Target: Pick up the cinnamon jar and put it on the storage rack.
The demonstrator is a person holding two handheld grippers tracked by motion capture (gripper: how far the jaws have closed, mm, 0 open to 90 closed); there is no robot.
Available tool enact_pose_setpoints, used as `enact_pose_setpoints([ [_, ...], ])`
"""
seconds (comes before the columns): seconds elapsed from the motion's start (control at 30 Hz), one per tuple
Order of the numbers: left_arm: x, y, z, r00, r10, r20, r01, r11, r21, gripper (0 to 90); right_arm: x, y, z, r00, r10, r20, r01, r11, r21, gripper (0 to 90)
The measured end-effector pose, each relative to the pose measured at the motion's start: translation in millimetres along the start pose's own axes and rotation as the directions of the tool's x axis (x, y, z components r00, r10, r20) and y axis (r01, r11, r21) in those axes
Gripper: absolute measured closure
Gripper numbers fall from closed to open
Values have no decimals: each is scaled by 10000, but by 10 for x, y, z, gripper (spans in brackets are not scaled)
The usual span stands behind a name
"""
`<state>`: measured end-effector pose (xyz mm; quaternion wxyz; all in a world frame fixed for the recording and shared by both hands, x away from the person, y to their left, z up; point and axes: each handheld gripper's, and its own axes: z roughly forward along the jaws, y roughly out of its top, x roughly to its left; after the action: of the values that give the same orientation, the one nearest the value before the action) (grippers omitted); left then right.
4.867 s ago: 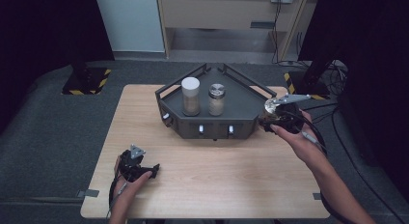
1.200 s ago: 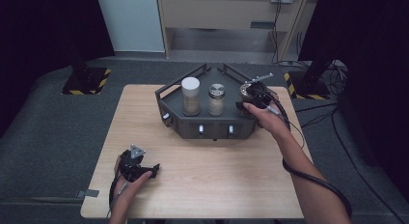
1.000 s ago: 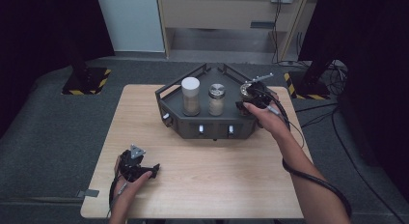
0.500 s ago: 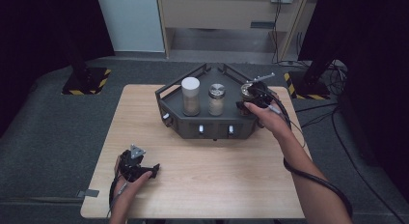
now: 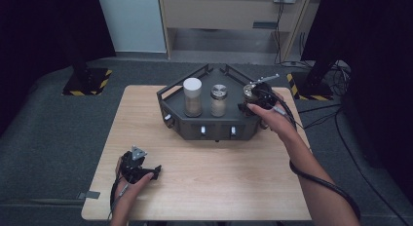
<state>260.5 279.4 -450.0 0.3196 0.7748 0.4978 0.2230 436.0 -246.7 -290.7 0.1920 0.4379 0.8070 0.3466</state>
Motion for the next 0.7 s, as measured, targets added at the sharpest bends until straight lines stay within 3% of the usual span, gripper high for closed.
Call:
enact_pose_setpoints([
  [0.33, -3, 0, 1, 10000, -11, -11, 11, 10000, -2, 0, -23, -215, -207, 9998, 209, 21, -207, 9974, -694, 58],
  [0.7, -5, 1, 1, 10000, -14, -20, 14, 10000, -1, 0, -35, -434, -440, 9996, 264, -115, -275, 9935, -1107, 48],
])
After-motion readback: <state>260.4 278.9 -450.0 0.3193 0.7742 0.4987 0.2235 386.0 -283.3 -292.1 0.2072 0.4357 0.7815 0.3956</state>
